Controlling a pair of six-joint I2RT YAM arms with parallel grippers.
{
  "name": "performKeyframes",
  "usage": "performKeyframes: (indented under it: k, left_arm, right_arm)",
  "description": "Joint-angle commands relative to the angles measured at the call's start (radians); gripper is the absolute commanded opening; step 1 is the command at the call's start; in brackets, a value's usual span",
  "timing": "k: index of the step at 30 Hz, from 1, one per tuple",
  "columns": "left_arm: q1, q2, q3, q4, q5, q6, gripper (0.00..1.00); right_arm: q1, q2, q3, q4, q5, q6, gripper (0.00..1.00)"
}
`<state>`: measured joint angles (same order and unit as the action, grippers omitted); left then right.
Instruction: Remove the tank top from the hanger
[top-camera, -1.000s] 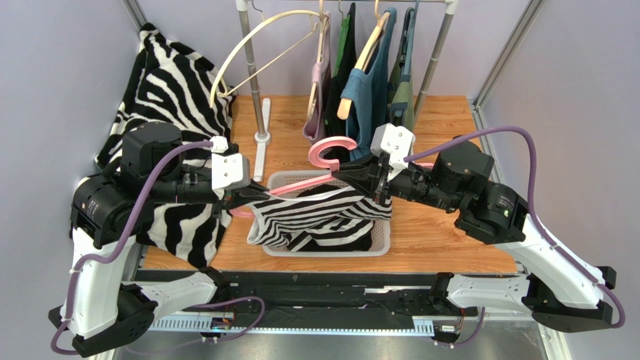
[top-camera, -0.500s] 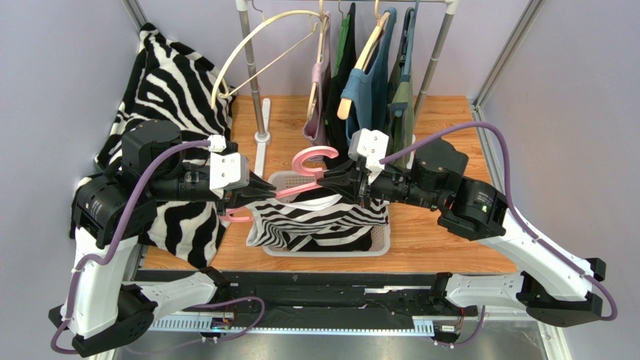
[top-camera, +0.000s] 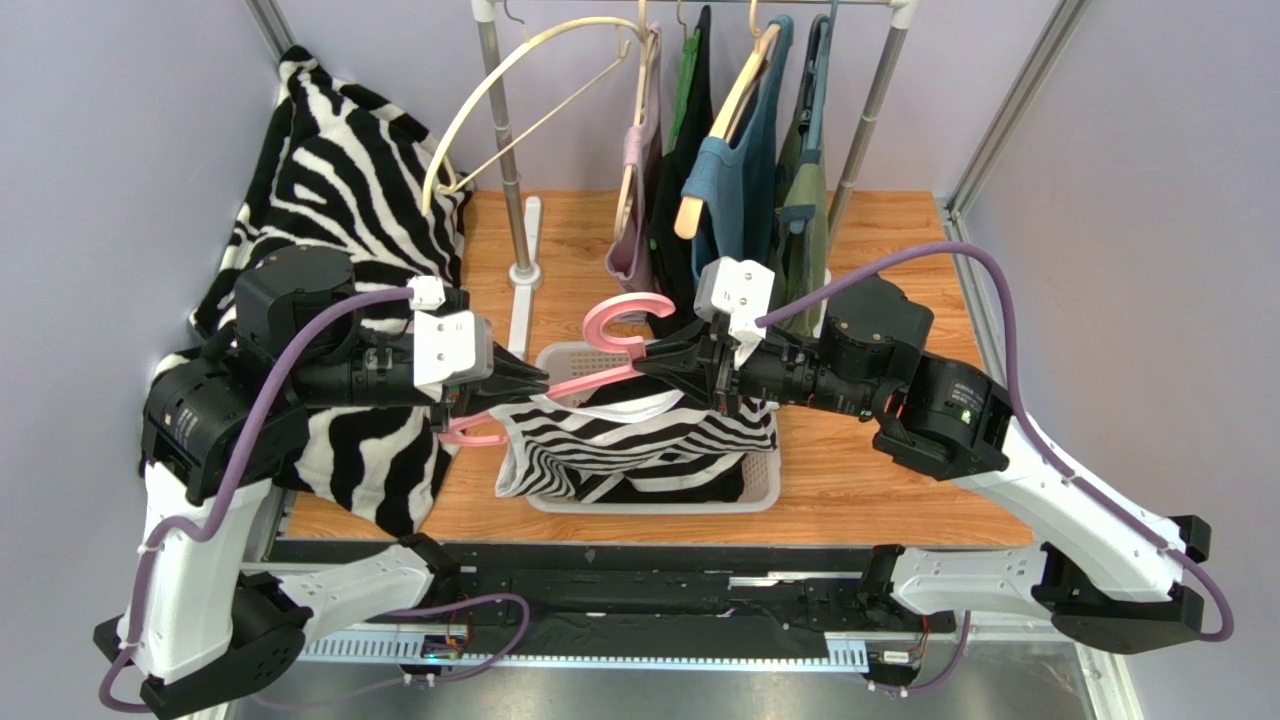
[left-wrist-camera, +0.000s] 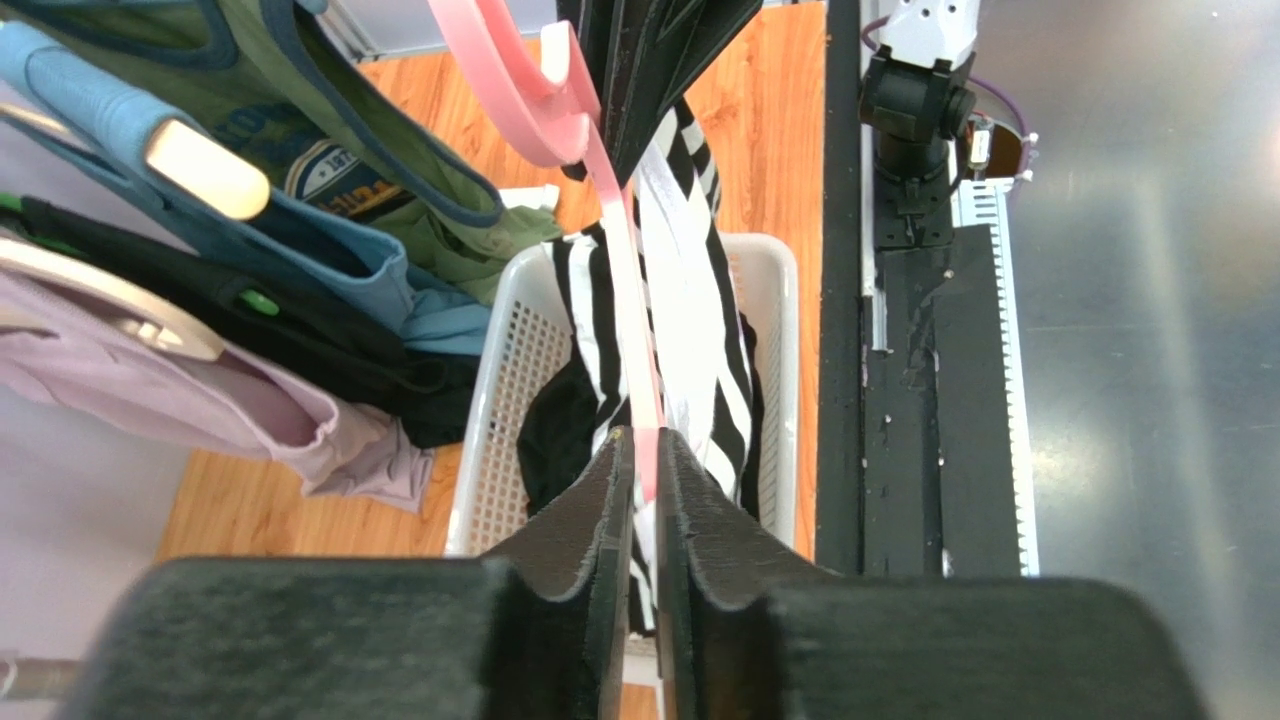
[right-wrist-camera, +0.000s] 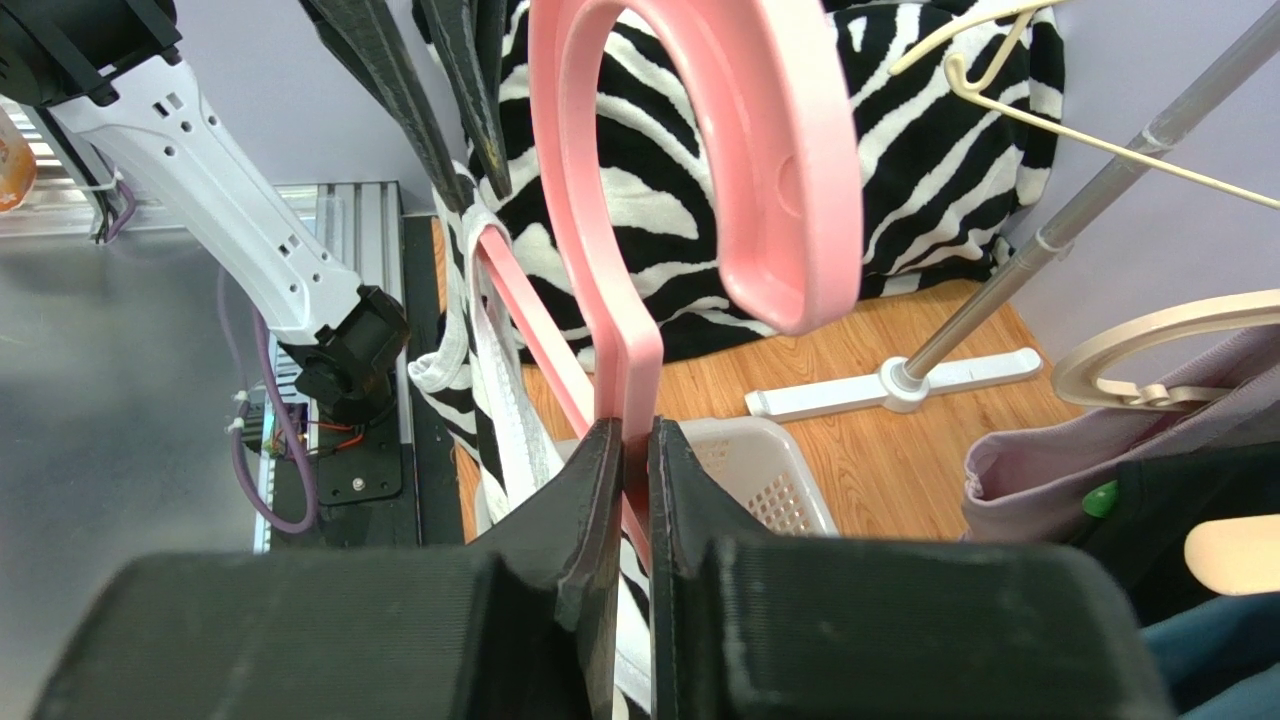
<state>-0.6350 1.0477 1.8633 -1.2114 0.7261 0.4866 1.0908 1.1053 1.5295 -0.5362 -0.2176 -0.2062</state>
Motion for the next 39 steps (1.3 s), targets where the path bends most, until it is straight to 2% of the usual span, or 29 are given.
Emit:
performKeyframes:
  k: [1,4,7,11,16,21,29,32,34,36,38,39]
  left_arm:
    - [-0.003,-0.04,0.027,-0.019,-0.037,0.024,0.33]
    - [-0.002,-0.069,0.024,-0.062,-0.091,0.067,0.4]
    - [0.008,-0.101,0.013,-0.098,-0.181,0.131,0.4]
    - [0.018,-0.146,-0.013,-0.154,-0.267,0.19,0.3]
    - [0.018,-0.131,-0.058,-0.264,-0.287,0.247,0.22]
    - [0.02,-0.052,-0.014,-0.349,-0.281,0.257,0.16]
    - [0.018,0.021,0.063,-0.457,-0.211,0.287,0.13]
    - [0.018,0.014,0.082,-0.467,-0.235,0.276,0.13]
    - [0.018,-0.017,0.077,-0.43,-0.285,0.279,0.22]
    - [0.02,-0.047,0.06,-0.361,-0.33,0.261,0.37]
    - [0.02,-0.087,0.057,-0.343,-0.352,0.262,0.48]
    - [0.02,-0.097,0.057,-0.344,-0.347,0.254,0.61]
  right_arm:
    - [0.004,-0.035,0.021,0.022,0.026,-0.012,0.0]
    - [0.004,-0.045,0.032,0.002,0.052,-0.025,0.0]
    - [0.0,-0.056,0.047,-0.019,0.075,-0.045,0.0]
    - [-0.005,-0.065,0.07,-0.042,0.095,-0.064,0.0]
    - [-0.005,-0.055,0.098,-0.065,0.086,-0.065,0.0]
    - [-0.005,-0.047,0.107,-0.067,0.069,-0.055,0.0]
    - [-0.005,-0.05,0.113,-0.074,0.061,-0.047,0.0]
    - [-0.003,-0.051,0.112,-0.084,0.064,-0.055,0.0]
    - [-0.005,-0.055,0.112,-0.087,0.069,-0.058,0.0]
    - [-0.005,-0.059,0.112,-0.096,0.073,-0.065,0.0]
    - [-0.005,-0.065,0.112,-0.105,0.086,-0.071,0.0]
    - [-0.005,-0.067,0.11,-0.108,0.092,-0.078,0.0]
